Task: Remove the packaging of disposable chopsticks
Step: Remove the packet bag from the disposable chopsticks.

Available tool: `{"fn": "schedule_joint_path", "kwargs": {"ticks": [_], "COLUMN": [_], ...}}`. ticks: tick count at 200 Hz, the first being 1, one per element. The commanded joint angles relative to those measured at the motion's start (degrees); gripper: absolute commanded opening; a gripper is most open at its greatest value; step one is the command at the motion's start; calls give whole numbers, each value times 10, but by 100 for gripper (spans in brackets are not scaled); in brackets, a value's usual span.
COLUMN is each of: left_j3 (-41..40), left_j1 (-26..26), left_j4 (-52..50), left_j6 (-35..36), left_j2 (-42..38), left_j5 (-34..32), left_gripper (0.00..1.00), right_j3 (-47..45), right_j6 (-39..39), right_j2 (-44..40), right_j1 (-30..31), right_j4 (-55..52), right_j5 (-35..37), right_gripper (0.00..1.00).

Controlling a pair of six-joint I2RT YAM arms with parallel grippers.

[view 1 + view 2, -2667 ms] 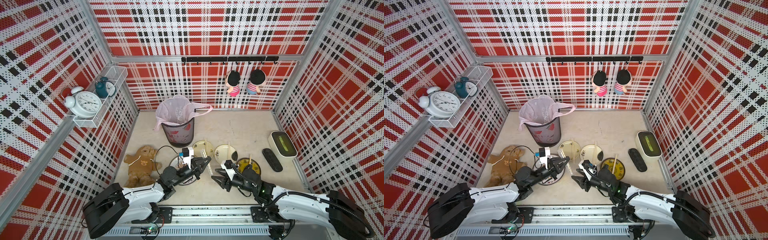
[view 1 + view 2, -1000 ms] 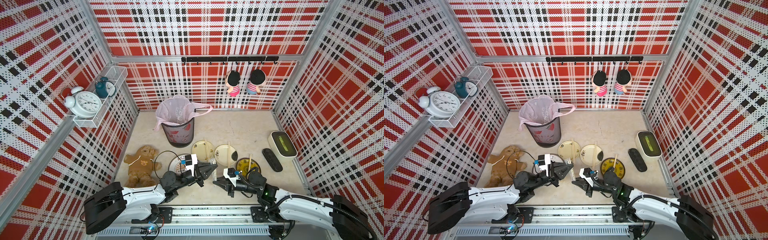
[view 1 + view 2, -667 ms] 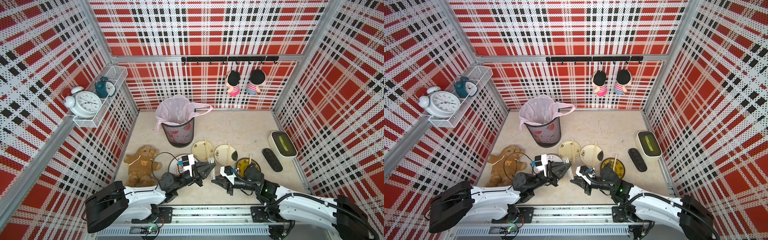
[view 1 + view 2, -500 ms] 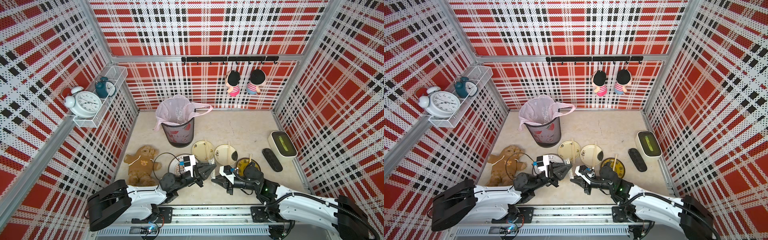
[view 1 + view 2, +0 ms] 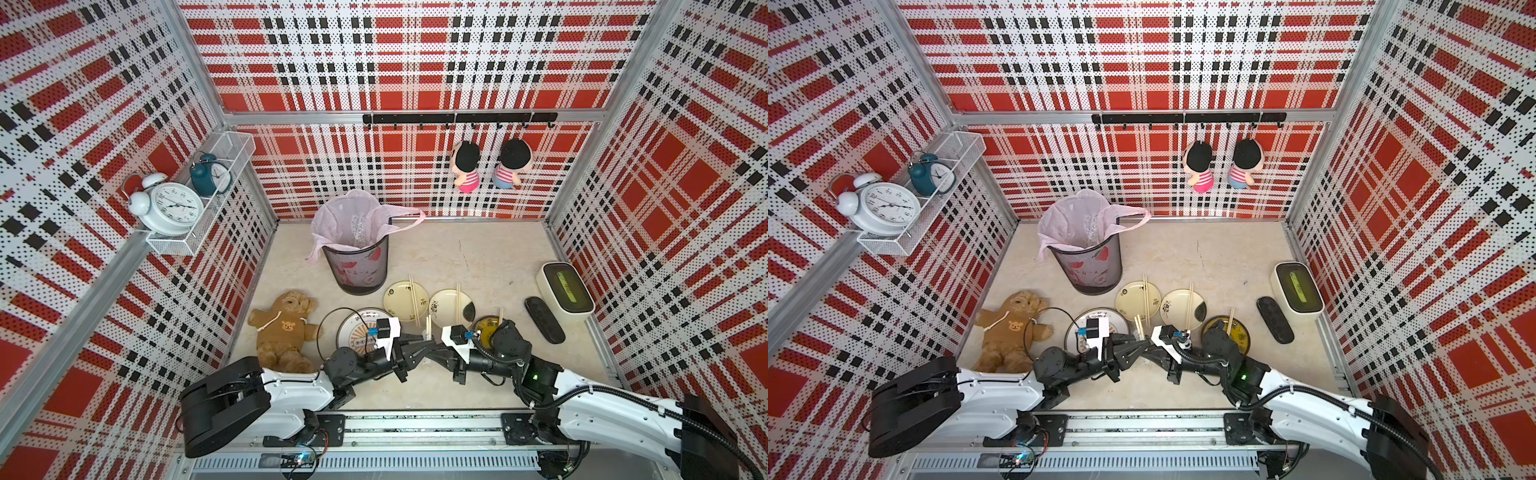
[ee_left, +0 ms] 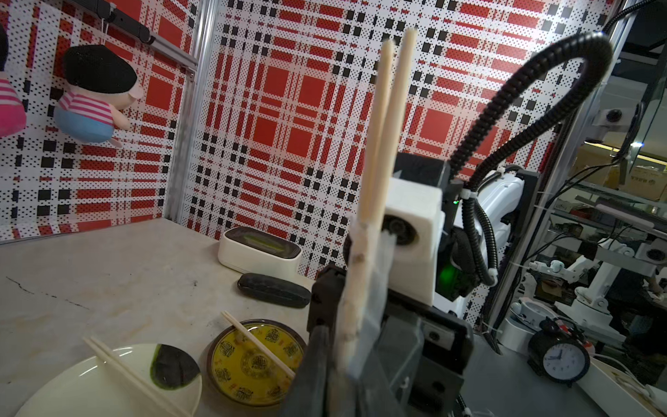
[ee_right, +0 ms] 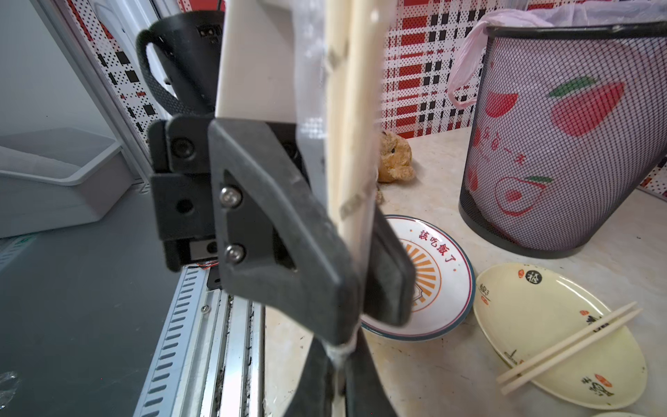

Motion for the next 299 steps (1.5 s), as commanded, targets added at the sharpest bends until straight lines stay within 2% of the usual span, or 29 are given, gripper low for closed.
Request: {"fn": "schedule_joint_path", "kwargs": {"ticks": [1, 26, 96, 113, 143, 172, 182, 190, 227, 245, 272, 299], "left_j3": [-18, -12, 59, 82, 119, 153, 157, 157, 141, 126, 91, 64], "left_j1": [-2, -2, 12, 14, 16, 17, 17, 17, 17, 14, 12, 13], "left_j4": [-115, -117, -180, -202, -237, -274, -277, -278, -276, -273, -256, -236], "left_j6": [-5, -5, 10, 18, 38, 60, 65, 68, 62, 58, 43, 34], "left_j2": [21, 9, -34, -46, -70, -95, -102, -106, -98, -93, -89, -83], "left_j5": [11, 20, 43, 49, 40, 34, 32, 27, 29, 28, 15, 11], "left_gripper": [15, 16, 35, 48, 62, 65, 63, 58, 17, 15, 19, 11], "right_j3": [34, 20, -25, -30, -36, -38, -39, -41, -44, -38, -30, -16], "right_j6": [-30, -26, -4, 4, 12, 16, 17, 18, 20, 21, 24, 22], "right_j2": [-30, -28, -26, -21, -4, 6, 7, 7, -5, -11, -21, -17], "right_j1": [0, 0, 0, 0, 0, 0, 0, 0, 0, 0, 0, 0], "right_j4": [124, 122, 101, 100, 102, 101, 104, 106, 109, 111, 113, 108], "right_j5": [-3, 8, 30, 29, 23, 20, 18, 17, 16, 9, 3, -1], "right_gripper": [0, 0, 0, 0, 0, 0, 0, 0, 0, 0, 0, 0]}}
